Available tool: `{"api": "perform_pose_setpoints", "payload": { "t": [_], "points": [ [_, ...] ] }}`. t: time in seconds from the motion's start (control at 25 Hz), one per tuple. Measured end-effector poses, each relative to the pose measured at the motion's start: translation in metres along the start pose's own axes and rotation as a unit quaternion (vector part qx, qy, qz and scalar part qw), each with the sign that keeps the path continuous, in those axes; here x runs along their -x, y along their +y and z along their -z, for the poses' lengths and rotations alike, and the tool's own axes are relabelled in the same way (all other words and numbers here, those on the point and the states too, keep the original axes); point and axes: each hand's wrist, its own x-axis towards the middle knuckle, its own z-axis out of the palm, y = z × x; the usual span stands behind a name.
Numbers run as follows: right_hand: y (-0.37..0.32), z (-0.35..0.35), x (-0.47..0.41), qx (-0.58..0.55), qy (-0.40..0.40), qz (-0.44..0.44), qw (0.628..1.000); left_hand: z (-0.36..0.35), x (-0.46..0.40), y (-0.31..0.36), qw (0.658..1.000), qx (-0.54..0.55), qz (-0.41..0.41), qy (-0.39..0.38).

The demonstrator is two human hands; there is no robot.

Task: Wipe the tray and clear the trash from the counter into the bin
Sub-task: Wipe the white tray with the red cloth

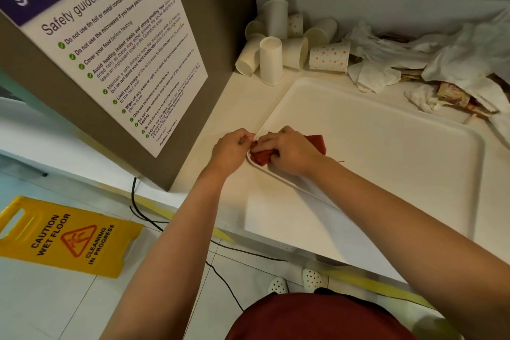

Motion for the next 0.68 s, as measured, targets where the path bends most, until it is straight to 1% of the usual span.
{"api": "perform_pose_setpoints", "payload": {
  "t": [0.04,0.12,0.24,0.32,0.4,0.56,0.68],
  "points": [
    [0.0,0.002,0.003,-0.011,-0.007,0.018,1.0,0.0,0.002,0.002,1.0,-0.007,-0.004,0.008],
    [0.001,0.007,0.009,-0.055,-0.023,0.026,0.998,-0.003,0.005,0.004,0.999,-0.032,-0.021,0.024],
    [0.009,0.018,0.022,-0.109,-0.023,0.002,0.994,-0.005,0.007,-0.003,0.997,-0.056,-0.038,0.037],
    [0.024,0.024,0.031,-0.117,0.012,-0.024,0.993,-0.003,0.007,-0.005,0.997,-0.046,-0.04,0.038],
    [0.042,0.031,0.043,-0.103,0.064,-0.054,0.991,-0.003,0.008,-0.004,0.997,-0.045,-0.047,0.041],
    [0.081,0.036,0.064,-0.061,0.191,-0.154,0.967,-0.002,0.014,0.0,0.996,-0.04,-0.056,0.055],
    [0.089,0.031,0.067,-0.008,0.205,-0.165,0.965,0.002,0.016,0.006,0.995,-0.047,-0.031,0.079]
  ]
}}
